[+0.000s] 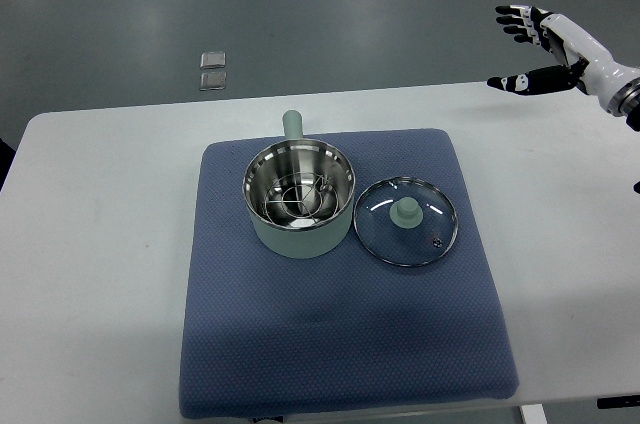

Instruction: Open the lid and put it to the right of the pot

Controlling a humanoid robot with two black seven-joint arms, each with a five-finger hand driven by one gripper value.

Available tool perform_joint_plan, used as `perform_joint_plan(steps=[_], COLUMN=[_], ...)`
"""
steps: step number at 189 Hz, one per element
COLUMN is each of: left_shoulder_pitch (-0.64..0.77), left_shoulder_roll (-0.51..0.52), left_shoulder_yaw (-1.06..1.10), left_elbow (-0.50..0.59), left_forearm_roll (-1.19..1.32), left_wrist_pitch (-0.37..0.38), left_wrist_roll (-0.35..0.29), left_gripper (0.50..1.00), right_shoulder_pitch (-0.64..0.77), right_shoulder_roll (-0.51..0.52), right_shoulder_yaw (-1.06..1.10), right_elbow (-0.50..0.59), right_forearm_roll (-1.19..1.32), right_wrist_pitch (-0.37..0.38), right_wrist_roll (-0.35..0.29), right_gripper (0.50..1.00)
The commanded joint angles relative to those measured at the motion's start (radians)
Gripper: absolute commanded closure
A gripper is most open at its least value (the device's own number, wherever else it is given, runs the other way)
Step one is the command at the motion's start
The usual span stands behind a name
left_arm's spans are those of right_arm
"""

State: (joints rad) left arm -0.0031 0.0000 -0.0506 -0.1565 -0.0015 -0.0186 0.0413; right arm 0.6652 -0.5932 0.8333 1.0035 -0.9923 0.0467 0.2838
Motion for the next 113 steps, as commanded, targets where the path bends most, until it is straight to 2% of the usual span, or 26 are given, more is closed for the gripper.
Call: perform_joint_plan(steps=[1,6,16,17,26,49,67,68,73,82,113], left_shoulder_pitch=[0.000,0.000,0.000,-0.002,0.000,0.000,0.000,0.000,0.000,0.000,0.000], left_shoulder_roll=[0.000,0.000,0.000,0.000,0.000,0.000,0.000,0.000,0.000,0.000,0.000], left_shoulder_yaw=[0.000,0.000,0.000,0.000,0.000,0.000,0.000,0.000,0.000,0.000,0.000], left_elbow=[0.000,0.000,0.000,0.000,0.000,0.000,0.000,0.000,0.000,0.000,0.000], left_forearm_roll=[0.000,0.000,0.000,0.000,0.000,0.000,0.000,0.000,0.000,0.000,0.000], left_wrist_pitch=[0.000,0.000,0.000,0.000,0.000,0.000,0.000,0.000,0.000,0.000,0.000], left_wrist_roll=[0.000,0.000,0.000,0.000,-0.001,0.000,-0.001,-0.001,-0.001,0.000,0.000], left_gripper=[0.500,0.500,0.500,0.500,0.500,0.500,0.500,0.500,0.500,0.500,0.500], right_shoulder_pitch=[-0.062,-0.078,-0.078,-0.102,-0.121,-0.156,-0.168,-0.185,-0.193,-0.205,-0.239], right_shoulder_roll=[0.089,0.116,0.116,0.169,0.226,0.335,0.366,0.400,0.414,0.447,0.500], right_shoulder_yaw=[0.155,0.203,0.204,0.287,0.374,0.524,0.561,0.594,0.607,0.638,0.690], right_elbow=[-0.052,-0.065,-0.065,-0.091,-0.123,-0.166,-0.178,-0.184,-0.184,-0.186,-0.189], right_forearm_roll=[0.063,0.086,0.086,0.121,0.141,0.162,0.176,0.193,0.202,0.224,0.265], right_wrist_pitch=[0.070,0.099,0.099,0.146,0.179,0.225,0.240,0.252,0.252,0.249,0.246], right_wrist_roll=[-0.038,-0.063,-0.063,-0.104,-0.141,-0.183,-0.186,-0.184,-0.181,-0.173,-0.146], right_gripper=[0.617,0.617,0.617,0.617,0.617,0.615,0.613,0.613,0.609,0.572,0.570])
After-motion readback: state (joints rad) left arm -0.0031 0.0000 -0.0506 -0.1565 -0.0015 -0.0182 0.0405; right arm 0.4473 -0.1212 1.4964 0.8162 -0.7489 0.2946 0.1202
